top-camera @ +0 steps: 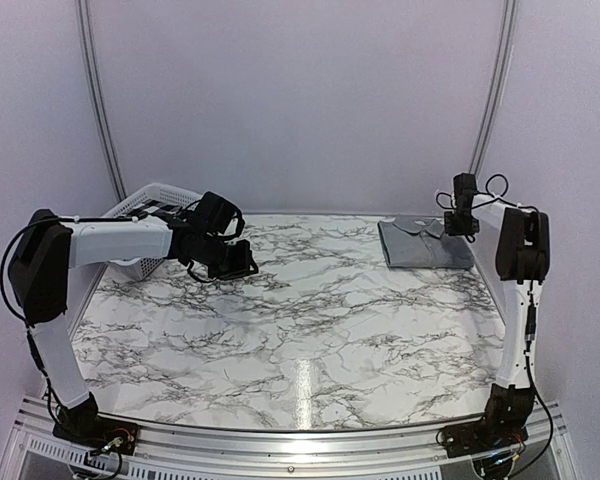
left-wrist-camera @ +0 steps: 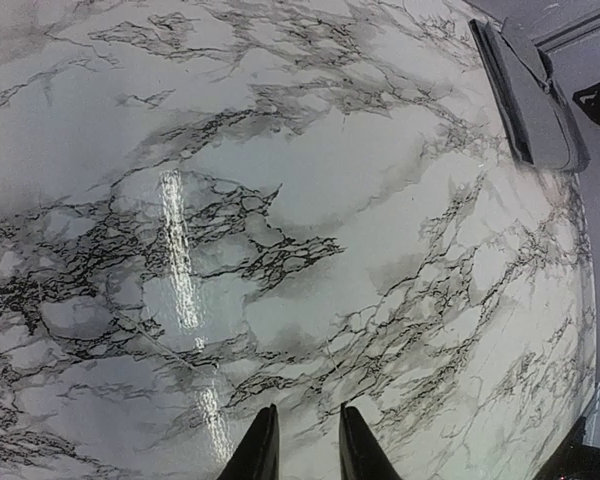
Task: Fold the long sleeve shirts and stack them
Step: Move the square-folded shirt to the corner of the board, then reset both arms
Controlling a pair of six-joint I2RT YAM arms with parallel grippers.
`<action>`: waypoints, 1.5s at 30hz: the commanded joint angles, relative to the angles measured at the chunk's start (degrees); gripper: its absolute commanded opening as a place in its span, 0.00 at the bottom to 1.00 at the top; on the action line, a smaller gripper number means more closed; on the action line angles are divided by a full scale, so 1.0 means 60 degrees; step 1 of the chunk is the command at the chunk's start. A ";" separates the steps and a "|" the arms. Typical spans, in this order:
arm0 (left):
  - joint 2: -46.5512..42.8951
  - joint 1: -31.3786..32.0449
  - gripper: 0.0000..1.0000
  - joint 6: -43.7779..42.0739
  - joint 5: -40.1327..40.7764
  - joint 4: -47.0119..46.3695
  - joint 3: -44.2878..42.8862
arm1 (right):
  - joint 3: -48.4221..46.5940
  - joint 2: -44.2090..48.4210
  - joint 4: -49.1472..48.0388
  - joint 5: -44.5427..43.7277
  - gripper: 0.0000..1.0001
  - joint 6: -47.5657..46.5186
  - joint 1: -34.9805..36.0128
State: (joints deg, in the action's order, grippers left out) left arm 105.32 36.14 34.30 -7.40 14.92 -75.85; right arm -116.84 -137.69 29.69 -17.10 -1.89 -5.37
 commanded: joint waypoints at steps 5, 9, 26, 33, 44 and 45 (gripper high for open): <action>-0.0049 -0.0047 0.23 -0.0124 0.0362 0.0126 -0.0241 | -0.0424 0.0656 0.0224 -0.0272 0.81 0.0199 0.0089; -0.0197 -0.0048 0.24 -0.0247 0.0583 0.0074 -0.0237 | 0.0034 0.1296 0.0077 -0.0473 0.98 0.0256 0.0391; -0.2026 -0.0047 0.28 -0.1102 0.1816 -0.0743 0.0877 | 0.5160 0.5895 -0.2321 -0.1487 0.99 0.1465 0.4407; -0.3052 -0.0047 0.38 -0.1204 0.2168 -0.0993 0.1649 | 0.7916 0.8361 -0.2938 -0.1247 0.99 0.2442 0.6178; -0.4990 -0.0003 0.91 -0.0968 0.2985 -0.1797 0.3844 | 1.0756 1.1327 -0.3647 -0.0798 0.98 0.3264 0.6798; -0.5124 -0.0003 0.94 -0.0960 0.3049 -0.1843 0.3973 | 1.0890 1.1483 -0.3682 -0.0797 0.99 0.3267 0.6811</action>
State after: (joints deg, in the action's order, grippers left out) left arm 78.17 36.16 28.23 7.73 7.07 -55.05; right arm -53.74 -72.69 10.81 -22.61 15.73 35.14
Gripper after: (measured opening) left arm 0.863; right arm 0.985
